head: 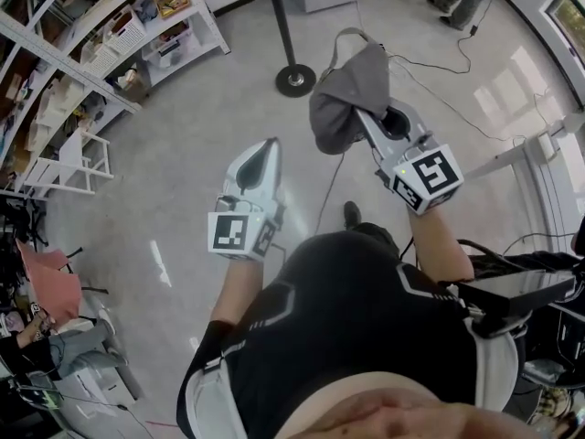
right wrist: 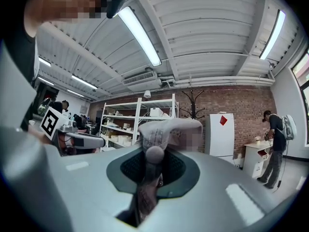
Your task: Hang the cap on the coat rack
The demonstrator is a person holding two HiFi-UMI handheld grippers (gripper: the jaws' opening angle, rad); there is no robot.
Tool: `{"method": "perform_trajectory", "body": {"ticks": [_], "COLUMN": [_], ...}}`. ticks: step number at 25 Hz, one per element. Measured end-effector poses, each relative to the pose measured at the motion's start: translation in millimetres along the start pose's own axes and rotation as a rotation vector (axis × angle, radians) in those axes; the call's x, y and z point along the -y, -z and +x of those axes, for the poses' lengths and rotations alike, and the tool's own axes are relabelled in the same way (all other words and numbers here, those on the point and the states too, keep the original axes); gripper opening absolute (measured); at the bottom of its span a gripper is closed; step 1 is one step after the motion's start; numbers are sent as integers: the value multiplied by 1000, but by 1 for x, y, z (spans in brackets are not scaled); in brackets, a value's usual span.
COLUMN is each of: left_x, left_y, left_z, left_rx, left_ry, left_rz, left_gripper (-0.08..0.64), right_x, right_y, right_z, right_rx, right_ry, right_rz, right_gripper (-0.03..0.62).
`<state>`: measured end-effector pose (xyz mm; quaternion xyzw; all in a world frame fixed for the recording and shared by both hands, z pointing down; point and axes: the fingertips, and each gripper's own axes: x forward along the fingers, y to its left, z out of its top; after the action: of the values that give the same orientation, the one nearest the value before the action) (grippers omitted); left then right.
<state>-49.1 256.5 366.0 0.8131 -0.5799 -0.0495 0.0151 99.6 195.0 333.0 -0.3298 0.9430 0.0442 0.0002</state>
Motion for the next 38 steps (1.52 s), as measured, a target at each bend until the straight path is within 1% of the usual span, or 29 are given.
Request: {"method": "perform_trajectory", "body": {"ticks": [2,4,7,9,10,11,12,13,14,15,16,18,20,23,25,26,28,30,34,38], "left_x": [9,16,15,16,21,31,45,63,80,95,106,121,130,135,138,141,149,150,131,109], "left_y": [5,14,32,39,38,36,35,33,33,34,35,37,40,42,39,36,30,21,12,17], "left_z": [15,29,48,60,67,73,80,85,90,93,95,102,111,124,132,133,128,123,127,137], "left_rx": [-3,-32,-88,-97,-83,-66,-54,-55,-68,-84,-99,-126,-153,-184,-169,-158,-140,-120,-89,-98], "left_ry": [11,16,-9,-11,19,84,183,299,413,510,586,686,742,795,822,853,948,1015,1052,1082], "left_rz": [14,37,34,30,30,32,33,31,29,30,33,38,40,19,-24,-58,-119,-148,-160,-128], "left_gripper": [133,133,133,133,133,133,133,133,133,135,135,135,135,135,137,137,137,136,137,135], "right_x": [16,33,56,69,75,82,89,96,104,111,119,133,145,163,173,177,181,182,179,178], "right_y": [1,0,0,2,3,4,4,5,5,6,7,8,9,8,10,11,14,14,14,18], "right_z": [4,9,19,23,25,26,28,30,31,33,35,39,43,48,50,50,51,56,76,100], "right_rx": [5,11,21,25,27,29,30,31,31,32,33,32,28,30,36,39,44,48,47,39], "right_ry": [-9,-19,-41,-54,-60,-66,-72,-78,-81,-83,-84,-89,-98,-109,-112,-113,-116,-122,-134,-133], "right_rz": [4,10,16,21,24,27,28,29,30,32,34,40,43,49,51,52,54,59,56,38], "right_gripper": [43,43,43,43,43,43,43,43,43,43,43,43,43,43,43,43,43,43,43,43]}}
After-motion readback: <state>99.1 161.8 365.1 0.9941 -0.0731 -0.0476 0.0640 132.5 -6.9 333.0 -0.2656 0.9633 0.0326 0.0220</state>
